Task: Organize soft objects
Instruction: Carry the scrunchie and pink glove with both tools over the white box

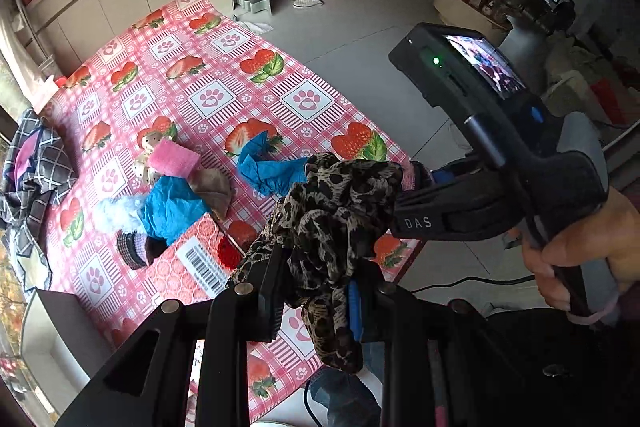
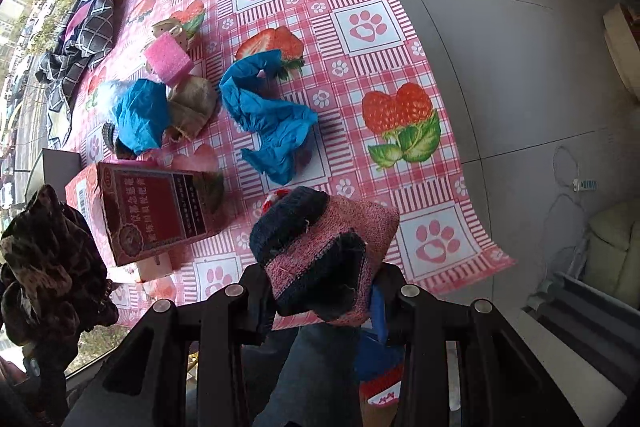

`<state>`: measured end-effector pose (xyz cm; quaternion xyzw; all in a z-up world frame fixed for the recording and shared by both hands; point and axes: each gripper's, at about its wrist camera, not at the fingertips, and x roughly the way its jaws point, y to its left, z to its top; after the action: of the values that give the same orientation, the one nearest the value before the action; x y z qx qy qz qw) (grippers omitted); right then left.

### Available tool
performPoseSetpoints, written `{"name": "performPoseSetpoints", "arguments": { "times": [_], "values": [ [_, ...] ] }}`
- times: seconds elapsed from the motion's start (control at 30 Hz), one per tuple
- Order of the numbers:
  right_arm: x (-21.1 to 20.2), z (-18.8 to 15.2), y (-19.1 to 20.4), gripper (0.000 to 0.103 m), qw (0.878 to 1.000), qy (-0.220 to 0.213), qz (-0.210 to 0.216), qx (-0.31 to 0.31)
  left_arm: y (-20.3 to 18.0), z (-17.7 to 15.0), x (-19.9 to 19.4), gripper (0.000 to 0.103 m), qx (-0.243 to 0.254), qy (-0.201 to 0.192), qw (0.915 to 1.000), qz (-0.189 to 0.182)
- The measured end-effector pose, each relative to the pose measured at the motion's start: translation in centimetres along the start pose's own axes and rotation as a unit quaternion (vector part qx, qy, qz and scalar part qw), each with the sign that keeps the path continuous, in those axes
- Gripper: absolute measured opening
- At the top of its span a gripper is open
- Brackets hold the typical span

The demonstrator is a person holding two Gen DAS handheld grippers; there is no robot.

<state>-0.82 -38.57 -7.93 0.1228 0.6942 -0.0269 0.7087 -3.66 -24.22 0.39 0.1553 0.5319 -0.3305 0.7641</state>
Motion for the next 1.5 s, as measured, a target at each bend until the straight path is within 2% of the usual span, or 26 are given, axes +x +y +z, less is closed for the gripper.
{"name": "performPoseSetpoints", "arguments": {
  "times": [0.23,0.4,0.6,0.73,0.83,1.0,1.2,1.5],
  "values": [
    [0.0,-4.5,3.3,0.038,1.0,0.002,-0.007,-0.011,1.3,-4.7,-2.5,0.028,-0.014,-0.016,0.9997,0.008],
    [-0.5,-6.5,6.1,0.038,0.999,-0.008,-0.009,-0.033,3.0,-7.4,-4.0,0.028,-0.037,-0.024,0.9987,0.025],
    [-1.3,-8.0,9.6,0.038,0.997,-0.025,-0.004,-0.073,5.3,-9.8,-5.7,0.028,-0.072,-0.035,0.9957,0.046],
    [-2.4,-8.8,12.7,0.038,0.991,-0.047,0.006,-0.128,7.1,-11.3,-6.8,0.028,-0.104,-0.046,0.9914,0.064],
    [-3.5,-9.3,15.4,0.038,0.982,-0.066,0.01,-0.175,8.9,-12.3,-7.7,0.028,-0.14,-0.056,0.9854,0.08],
    [-4.7,-9.7,18.9,0.038,0.968,-0.088,0.006,-0.234,12.0,-14.2,-9.0,0.028,-0.205,-0.07,0.9703,0.107],
    [-4.6,-9.4,21.8,0.038,0.96,-0.088,0.004,-0.267,15.3,-16.9,-10.2,0.027,-0.266,-0.072,0.9526,0.129],
    [-5.1,-8.7,25.9,0.038,0.949,-0.093,0.012,-0.302,18.9,-19.7,-11.4,0.027,-0.325,-0.076,0.9304,0.152]
  ]
}}
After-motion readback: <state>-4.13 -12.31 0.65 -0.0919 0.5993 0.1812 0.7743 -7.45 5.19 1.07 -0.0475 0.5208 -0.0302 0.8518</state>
